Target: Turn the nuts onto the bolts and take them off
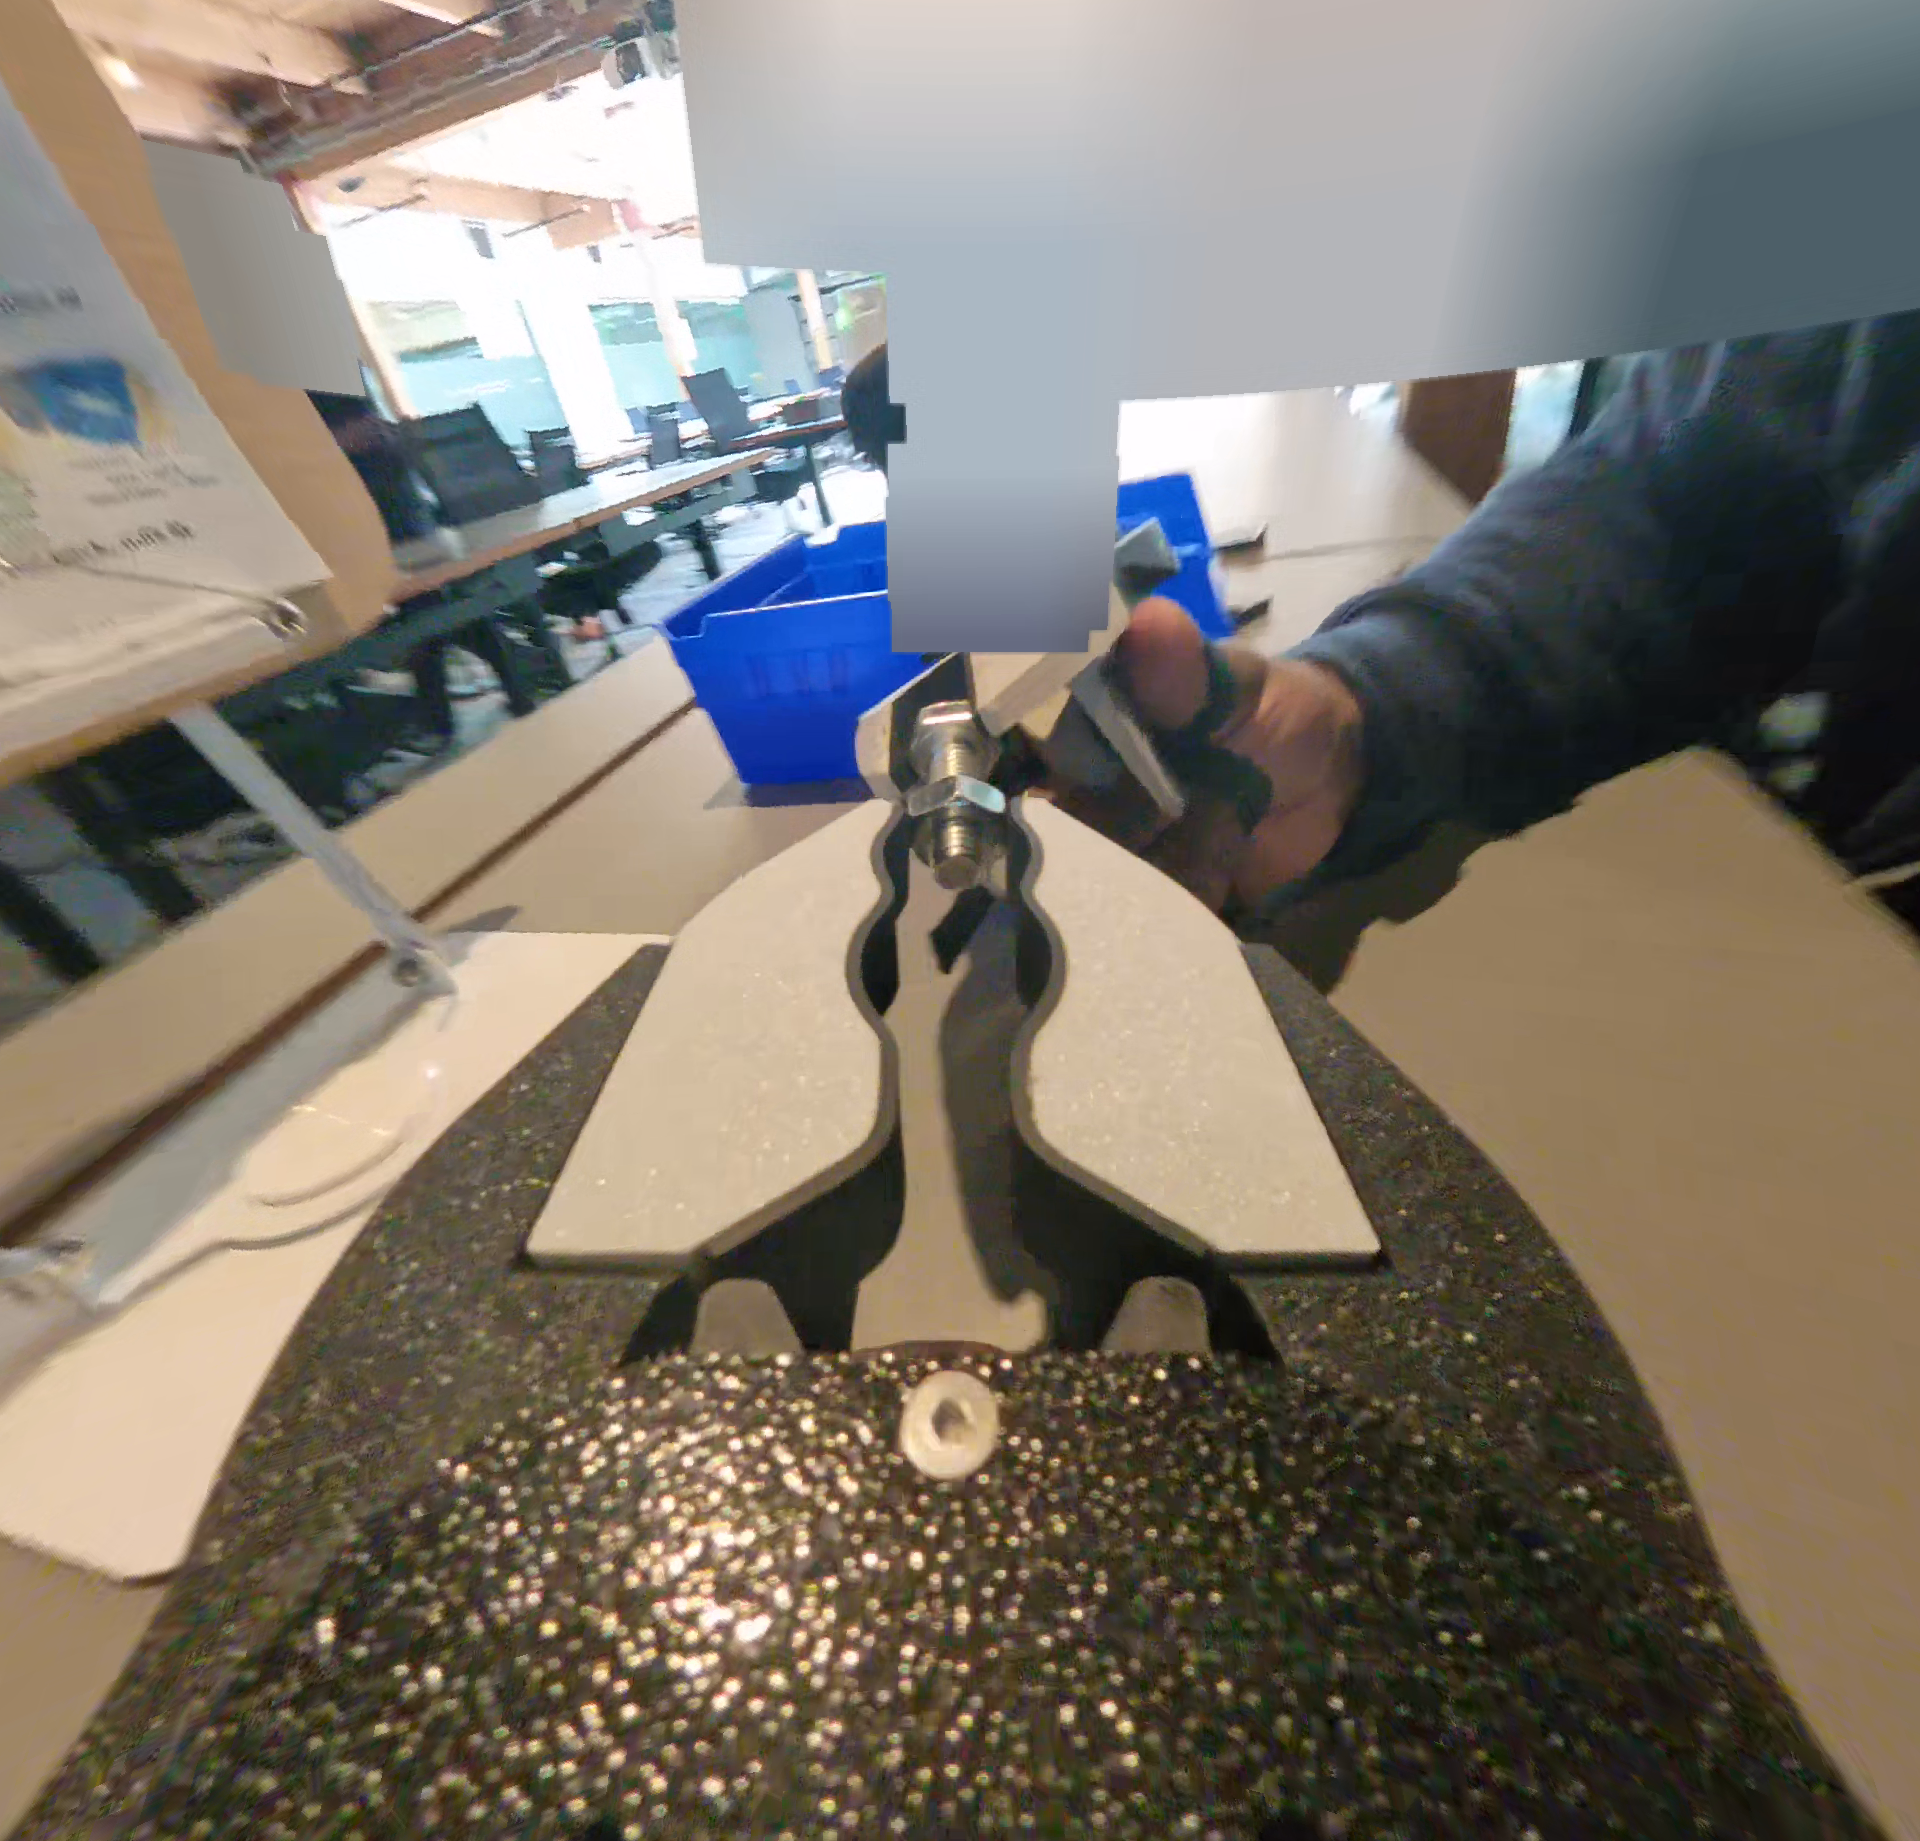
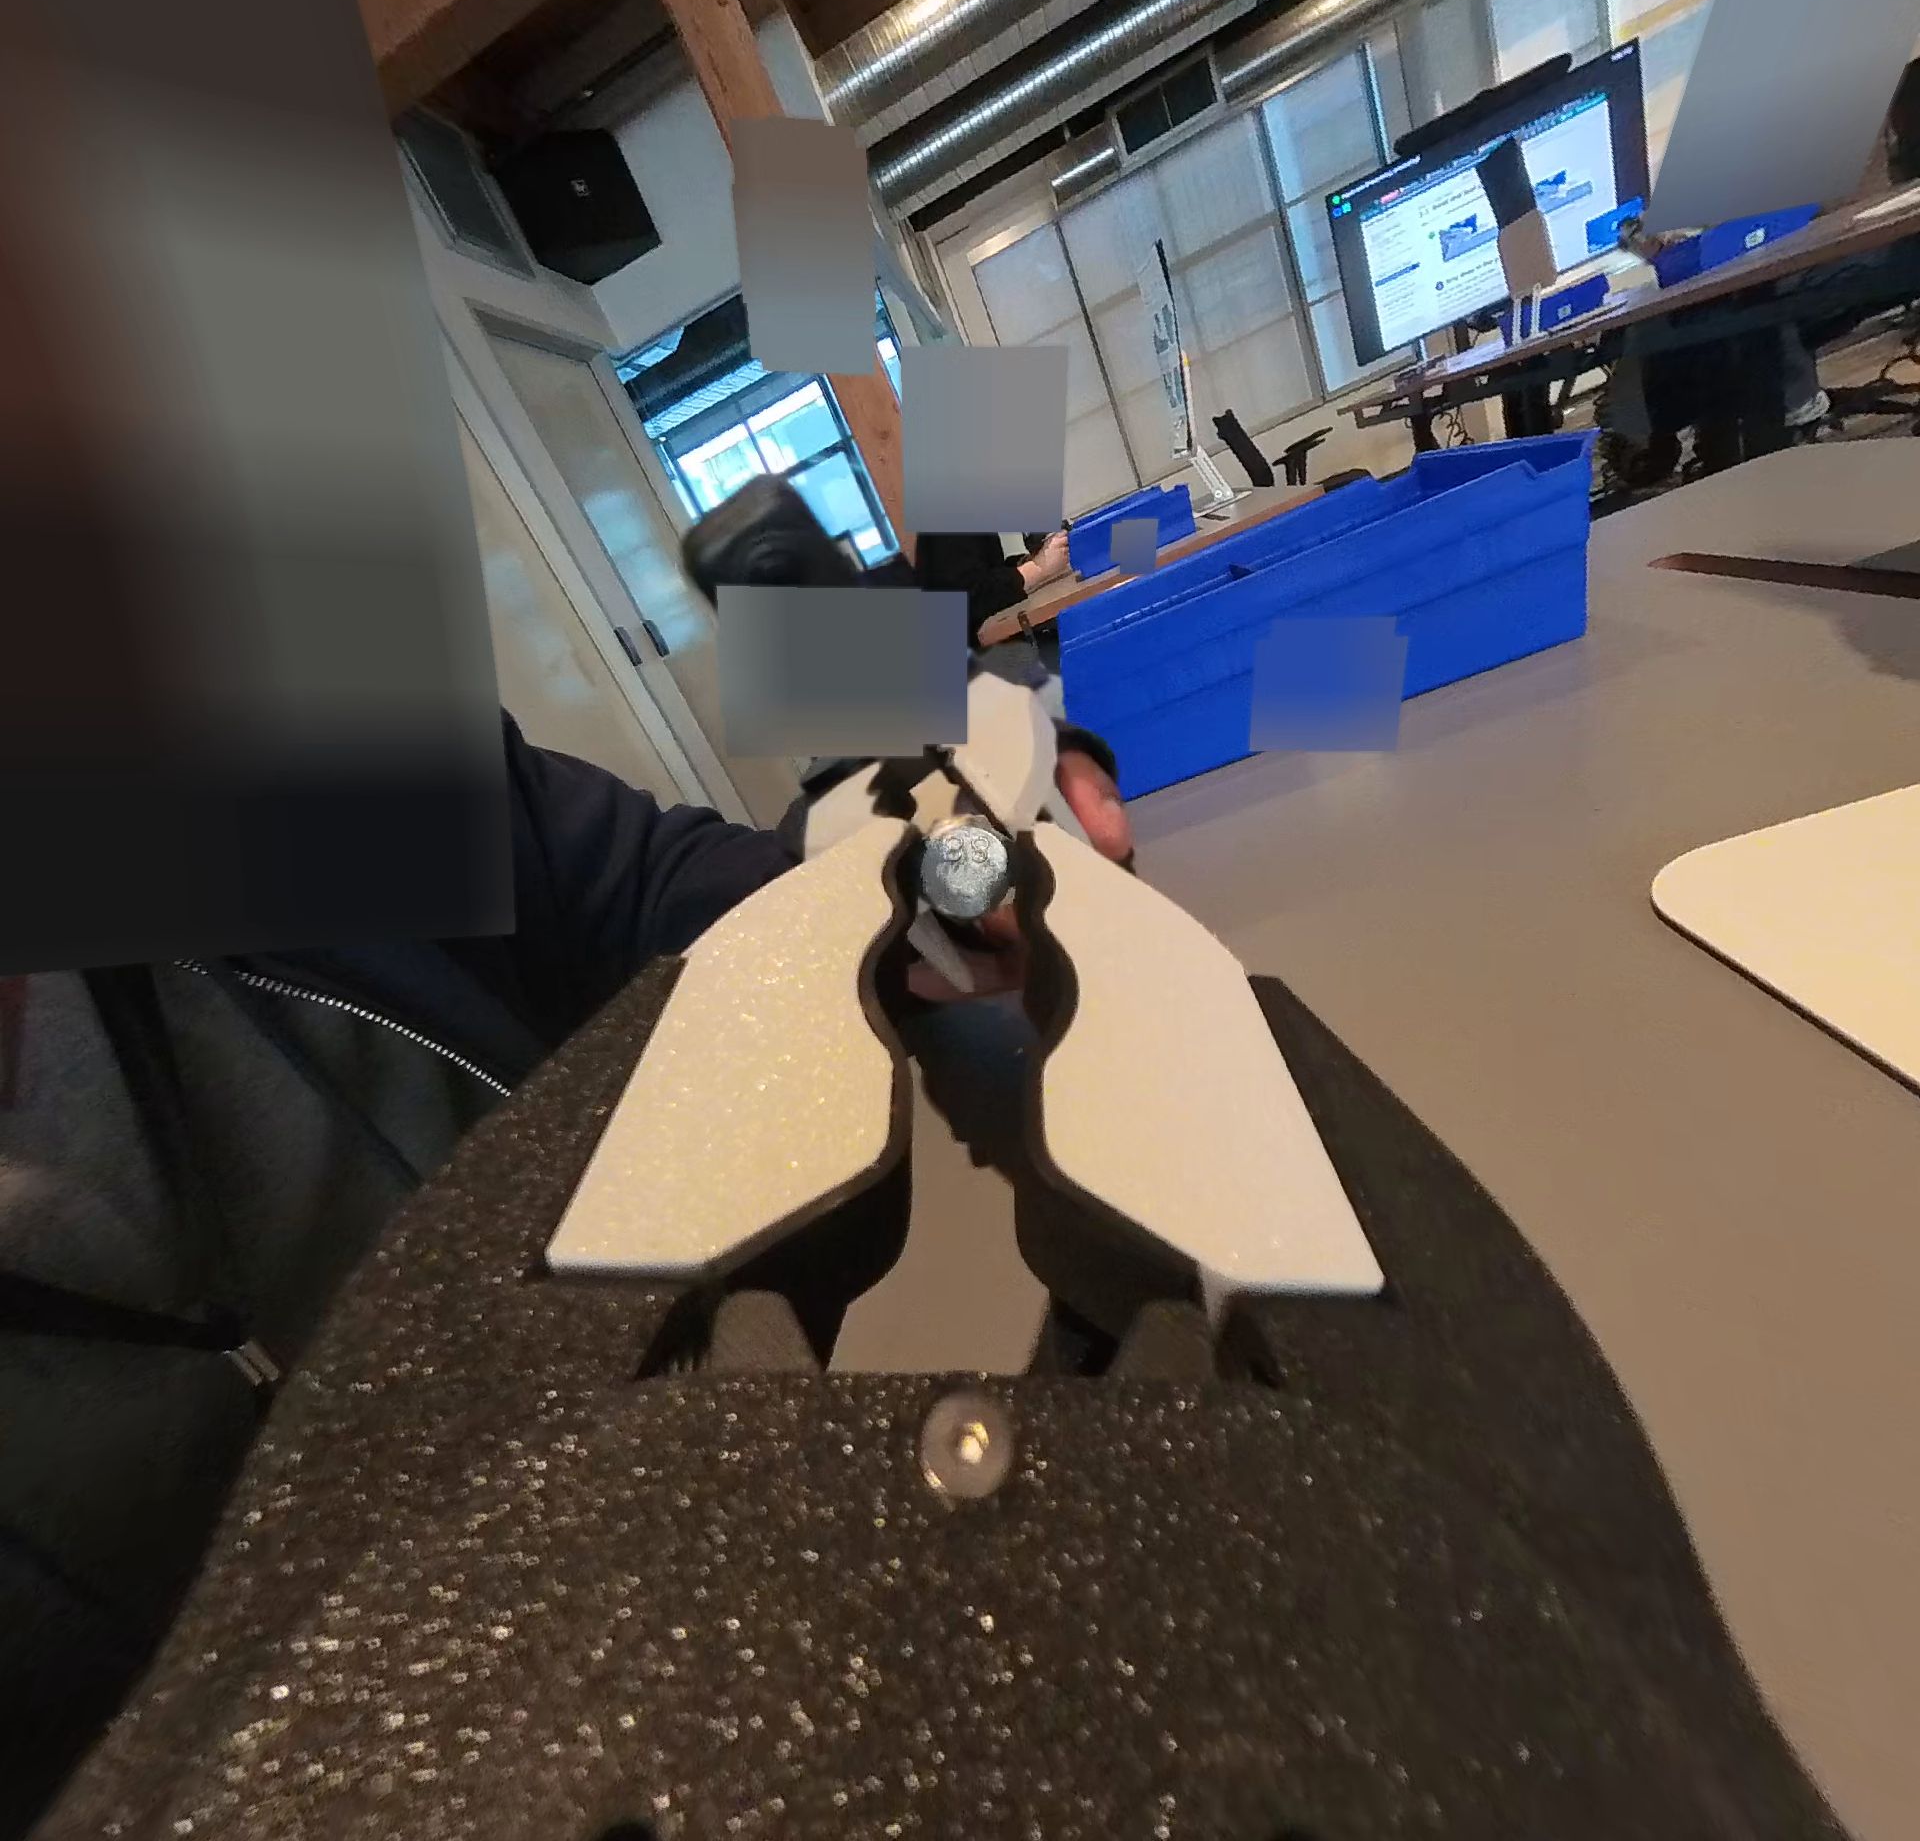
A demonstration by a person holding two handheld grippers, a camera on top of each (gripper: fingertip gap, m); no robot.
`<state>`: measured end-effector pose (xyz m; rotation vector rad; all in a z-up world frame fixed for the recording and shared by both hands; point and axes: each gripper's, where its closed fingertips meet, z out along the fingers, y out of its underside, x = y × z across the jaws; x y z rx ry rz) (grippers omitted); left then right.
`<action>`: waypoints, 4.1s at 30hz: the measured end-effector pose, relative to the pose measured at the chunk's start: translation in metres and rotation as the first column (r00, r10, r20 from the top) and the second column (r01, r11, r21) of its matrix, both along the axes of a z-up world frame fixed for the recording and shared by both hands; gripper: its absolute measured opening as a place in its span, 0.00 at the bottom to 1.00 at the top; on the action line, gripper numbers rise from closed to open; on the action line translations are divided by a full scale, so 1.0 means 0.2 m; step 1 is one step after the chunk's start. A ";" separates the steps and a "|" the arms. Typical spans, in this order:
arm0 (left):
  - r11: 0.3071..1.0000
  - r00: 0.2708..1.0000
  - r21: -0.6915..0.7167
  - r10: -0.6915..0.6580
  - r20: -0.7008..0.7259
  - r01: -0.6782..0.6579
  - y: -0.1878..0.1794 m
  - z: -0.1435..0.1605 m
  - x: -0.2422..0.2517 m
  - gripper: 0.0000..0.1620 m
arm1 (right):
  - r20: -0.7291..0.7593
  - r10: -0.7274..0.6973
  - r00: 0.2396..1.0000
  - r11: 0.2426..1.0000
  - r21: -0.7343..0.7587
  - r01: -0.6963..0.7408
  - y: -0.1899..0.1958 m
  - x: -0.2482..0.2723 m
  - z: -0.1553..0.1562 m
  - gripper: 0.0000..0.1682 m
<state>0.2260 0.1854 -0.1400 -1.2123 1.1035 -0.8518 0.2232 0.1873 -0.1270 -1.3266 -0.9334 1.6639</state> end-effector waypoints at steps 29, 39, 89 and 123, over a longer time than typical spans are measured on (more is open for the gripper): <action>0.993 0.996 -0.111 -0.039 0.084 0.049 -0.01 0.02 0.02 0.10 | -0.038 0.001 0.999 1.000 -0.005 -0.001 0.00 0.01 0.02 0.10; 0.656 0.892 0.743 0.405 -0.201 -0.131 0.02 0.00 -0.01 0.11 | -0.029 0.015 0.999 0.998 -0.058 -0.016 0.00 0.00 0.00 0.10; 0.999 0.997 -0.037 -0.019 0.080 0.022 -0.02 0.04 0.02 0.14 | -0.081 0.019 0.997 0.999 -0.033 -0.022 -0.02 0.01 0.04 0.10; 0.991 0.993 -0.124 -0.041 0.115 0.055 -0.04 0.04 0.02 0.11 | -0.098 0.012 0.995 1.000 -0.027 -0.015 -0.02 0.02 0.06 0.10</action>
